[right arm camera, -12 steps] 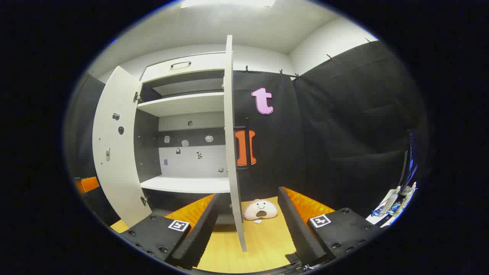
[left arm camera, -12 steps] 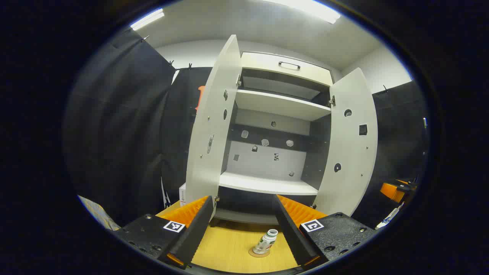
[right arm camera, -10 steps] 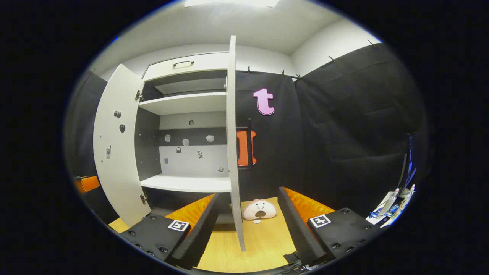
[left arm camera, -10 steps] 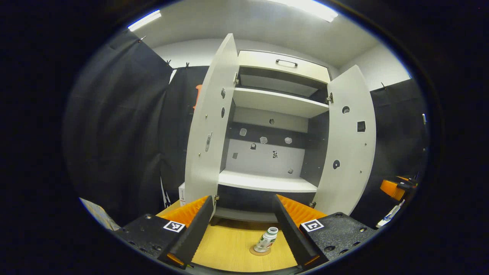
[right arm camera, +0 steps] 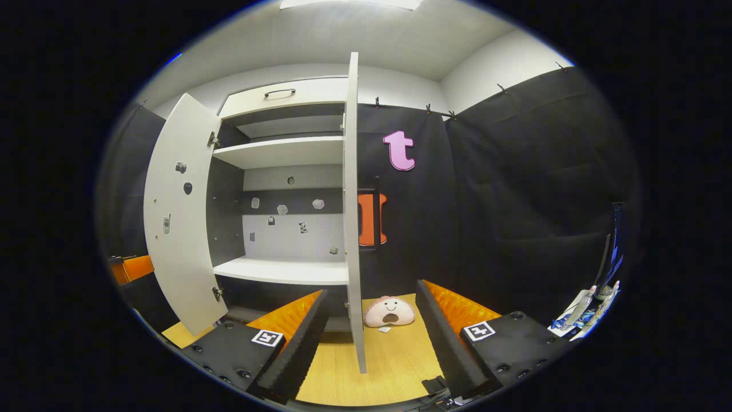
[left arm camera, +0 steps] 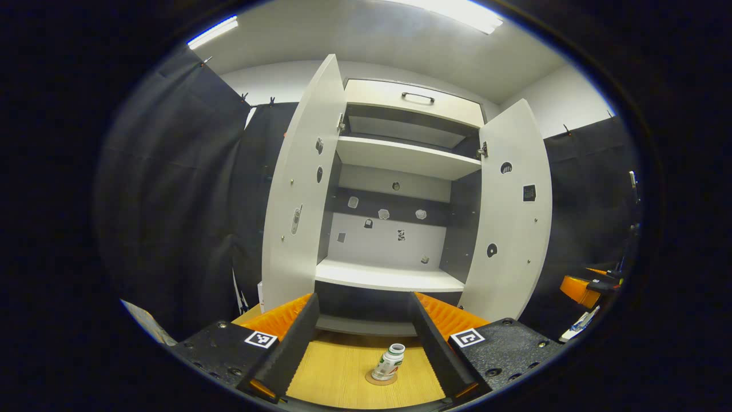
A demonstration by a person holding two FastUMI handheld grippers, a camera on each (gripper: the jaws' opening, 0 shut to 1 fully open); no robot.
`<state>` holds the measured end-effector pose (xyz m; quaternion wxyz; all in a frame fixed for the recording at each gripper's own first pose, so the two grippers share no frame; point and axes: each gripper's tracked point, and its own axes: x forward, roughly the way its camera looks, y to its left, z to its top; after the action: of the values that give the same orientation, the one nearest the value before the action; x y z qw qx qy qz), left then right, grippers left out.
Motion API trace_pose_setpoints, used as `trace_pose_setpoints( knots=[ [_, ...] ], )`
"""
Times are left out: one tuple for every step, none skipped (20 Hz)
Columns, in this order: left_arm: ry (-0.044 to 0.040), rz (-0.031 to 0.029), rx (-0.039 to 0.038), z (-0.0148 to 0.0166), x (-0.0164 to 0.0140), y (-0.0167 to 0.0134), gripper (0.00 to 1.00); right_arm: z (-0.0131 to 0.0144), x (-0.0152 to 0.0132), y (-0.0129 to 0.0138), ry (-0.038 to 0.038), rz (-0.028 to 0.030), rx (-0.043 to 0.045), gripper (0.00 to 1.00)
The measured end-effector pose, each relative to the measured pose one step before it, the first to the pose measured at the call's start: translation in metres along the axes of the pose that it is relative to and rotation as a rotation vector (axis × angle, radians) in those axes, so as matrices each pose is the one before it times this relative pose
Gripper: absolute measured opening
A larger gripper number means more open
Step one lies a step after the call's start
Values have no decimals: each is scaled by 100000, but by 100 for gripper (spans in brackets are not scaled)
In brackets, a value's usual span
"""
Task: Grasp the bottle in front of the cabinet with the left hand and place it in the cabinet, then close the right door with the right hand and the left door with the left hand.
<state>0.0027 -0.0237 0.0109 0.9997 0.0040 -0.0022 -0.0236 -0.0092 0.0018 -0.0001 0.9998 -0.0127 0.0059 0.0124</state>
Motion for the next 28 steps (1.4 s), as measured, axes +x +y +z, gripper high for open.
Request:
trace_pose_setpoints(
  knots=[
    [369,-102,-769,-141,13,-97,95,48,45,-71,-219,-84,-206,89],
    [251,-278,-1044,-49,-29,-218,95,114,46,-90,-441,-330,51,89],
    [177,-336,-834,27,15,-132,95,53,105,-30,-355,-226,213,98],
    [75,-376,-144,34,-43,-208,95,18,3,-9,-228,167,282,98],
    [-188,-193,552,65,157,-131,95,93,2,-127,-135,229,146,89],
    [-455,-77,1034,209,-7,-159,95,40,-12,-218,-75,-95,-111,89],
    [-265,191,1187,-54,176,4,95,106,42,-194,-307,-226,-333,89],
    [167,145,925,-22,133,-23,95,-67,102,-93,-38,-212,-334,98],
    [349,-166,420,-174,73,-190,95,-136,5,-32,378,120,-252,98],
    [423,-328,-151,-144,168,-181,95,-94,-6,-41,372,247,-173,98],
    [561,-372,-478,-328,55,-162,95,12,11,-47,201,93,-176,98],
    [-6,-403,-731,-120,126,-189,95,84,34,-56,-143,4,-118,98],
    [-373,-652,-576,6,87,-246,93,-22,132,-112,-21,-221,-132,98],
    [46,-504,-184,-142,97,-240,95,41,15,-86,-60,-139,-192,98],
    [436,-391,171,-245,180,-46,95,-12,144,-17,-4,-63,-172,98],
    [679,-315,384,-283,199,-120,92,-99,144,-102,103,-265,-46,98],
    [745,-129,482,-399,274,-85,92,-42,85,-121,122,-195,190,98],
    [786,-212,399,-466,326,-57,95,-138,121,-4,302,-75,315,98],
    [742,-418,299,-532,209,-188,95,-142,70,-16,341,-95,440,98],
    [1234,-487,170,-689,274,-196,95,-183,140,-28,447,-168,432,98],
    [1477,-596,176,-814,392,-216,95,-209,166,-51,639,-135,276,98],
    [1724,-759,272,-791,393,-273,95,-161,179,-34,425,-144,137,98],
    [1784,-769,390,-923,453,-275,95,-209,185,-39,399,-205,49,98],
    [1592,-794,427,-732,303,-270,95,-156,111,-125,321,-306,-34,98],
    [1280,-869,216,-766,365,-287,95,-79,165,-133,278,-352,-91,98],
    [1421,-872,32,-748,232,-298,95,-96,138,-199,224,-377,-116,98],
    [1729,-867,-93,-911,358,-356,95,-34,10,-195,179,-445,-183,98],
    [1641,-998,-110,-853,490,-268,95,46,82,-207,85,-570,-281,98]
  ],
)
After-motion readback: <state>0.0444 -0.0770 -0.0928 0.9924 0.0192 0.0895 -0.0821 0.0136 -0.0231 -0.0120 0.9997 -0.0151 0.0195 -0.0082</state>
